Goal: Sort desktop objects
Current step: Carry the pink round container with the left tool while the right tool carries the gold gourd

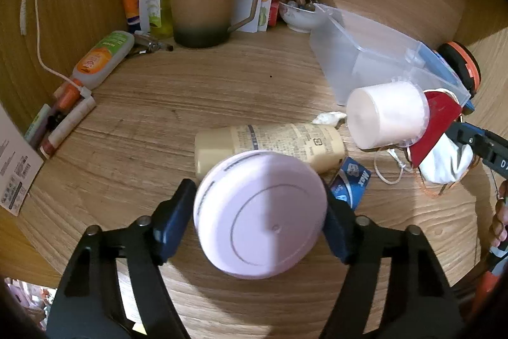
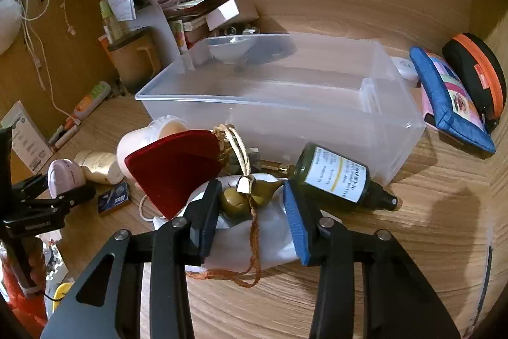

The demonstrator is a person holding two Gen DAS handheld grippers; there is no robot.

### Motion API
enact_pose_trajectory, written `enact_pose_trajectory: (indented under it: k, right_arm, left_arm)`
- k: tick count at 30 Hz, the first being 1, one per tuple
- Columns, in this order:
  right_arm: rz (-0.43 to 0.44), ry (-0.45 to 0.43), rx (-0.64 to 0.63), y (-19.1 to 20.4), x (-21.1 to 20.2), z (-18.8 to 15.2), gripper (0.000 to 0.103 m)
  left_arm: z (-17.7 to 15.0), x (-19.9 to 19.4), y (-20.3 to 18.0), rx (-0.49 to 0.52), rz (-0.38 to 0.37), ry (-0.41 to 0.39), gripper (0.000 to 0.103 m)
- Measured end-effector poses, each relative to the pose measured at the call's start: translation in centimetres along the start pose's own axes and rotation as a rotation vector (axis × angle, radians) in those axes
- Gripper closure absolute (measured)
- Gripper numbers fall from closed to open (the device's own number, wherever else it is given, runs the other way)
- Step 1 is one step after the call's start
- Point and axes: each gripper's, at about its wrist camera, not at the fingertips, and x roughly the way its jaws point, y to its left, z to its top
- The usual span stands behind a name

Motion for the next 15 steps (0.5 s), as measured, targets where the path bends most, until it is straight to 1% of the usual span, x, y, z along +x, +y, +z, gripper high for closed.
enact_pose_trajectory:
  k: [1,5,10,15]
  right_arm:
    - [-0.004,-0.006,-0.004,0.1,-0.1,0.0,0.066]
    - [-0.009,-0.039,-0.020,0.5,-1.0,-0.3,0.067]
    - [-0.010,-0.085,-0.007,0.2,-2.6,0.0,0.067]
    - [0.001,-0.136,0.021,-0.4,-4.2,0.5,0.067]
  left_arm:
    - [0.0,-0.1,0.0,0.003,0.004,-0.002,0.038]
    - [-0.1,-0.3,0.0,0.002,0.017,-0.004,0.038]
    - [0.1,-1.6,0.0,0.003,0.034,-0.044,0.038]
    - [1.2,-3.2,0.1,0.005,0.024,-0.085,0.038]
